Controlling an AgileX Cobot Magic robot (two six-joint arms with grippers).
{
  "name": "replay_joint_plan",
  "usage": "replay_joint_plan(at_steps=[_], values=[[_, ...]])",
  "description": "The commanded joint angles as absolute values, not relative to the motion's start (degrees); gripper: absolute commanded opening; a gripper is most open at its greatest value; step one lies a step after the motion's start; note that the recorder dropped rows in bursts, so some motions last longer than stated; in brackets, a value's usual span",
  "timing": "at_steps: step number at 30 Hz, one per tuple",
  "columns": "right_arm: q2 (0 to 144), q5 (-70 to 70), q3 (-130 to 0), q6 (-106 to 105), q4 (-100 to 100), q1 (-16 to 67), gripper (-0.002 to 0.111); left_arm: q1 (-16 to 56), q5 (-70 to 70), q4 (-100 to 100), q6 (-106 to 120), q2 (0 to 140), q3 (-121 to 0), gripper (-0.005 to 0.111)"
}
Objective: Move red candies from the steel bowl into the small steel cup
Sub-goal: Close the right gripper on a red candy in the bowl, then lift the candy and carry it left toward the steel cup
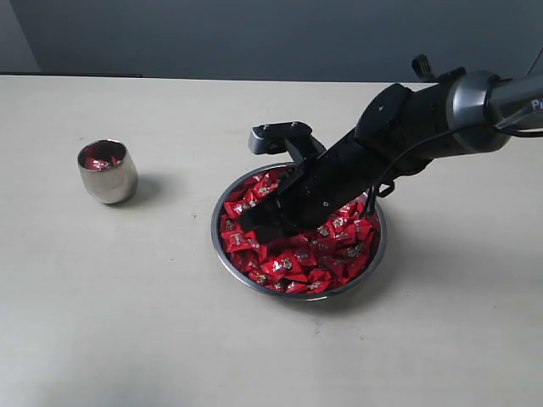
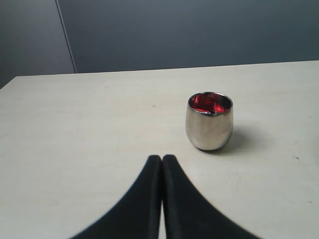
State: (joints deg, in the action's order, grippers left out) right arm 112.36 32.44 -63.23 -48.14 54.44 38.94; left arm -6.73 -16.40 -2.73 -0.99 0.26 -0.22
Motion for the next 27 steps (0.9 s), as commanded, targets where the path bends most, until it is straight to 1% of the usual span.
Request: replay_joint_plan(at_steps=[1, 9, 13, 23, 27], values=[[109.46, 29.45, -63.12, -48.62, 54.49, 38.91, -0.001, -6.77, -16.31, -2.60, -1.12, 0.00, 0.00, 0.000], [103.94, 19.49, -63.12, -47.23, 52.82, 38.81, -0.001, -6.77, -16.31, -2.60, -1.12, 0.00, 0.00, 0.000], [102.56, 14.15, -63.12, -38.27, 45.02, 38.30, -0.001, -6.77, -16.31, -2.60, -1.12, 0.00, 0.00, 0.000], [102.54, 18.26, -63.12, -12.78, 16.48, 37.32, -0.001, -6.77, -16.31, -2.60, -1.12, 0.00, 0.00, 0.000], [102.54, 15.77, -63.12, -10.36, 13.16, 37.32, -0.001, -6.77, -16.31, -2.60, -1.12, 0.00, 0.00, 0.000]])
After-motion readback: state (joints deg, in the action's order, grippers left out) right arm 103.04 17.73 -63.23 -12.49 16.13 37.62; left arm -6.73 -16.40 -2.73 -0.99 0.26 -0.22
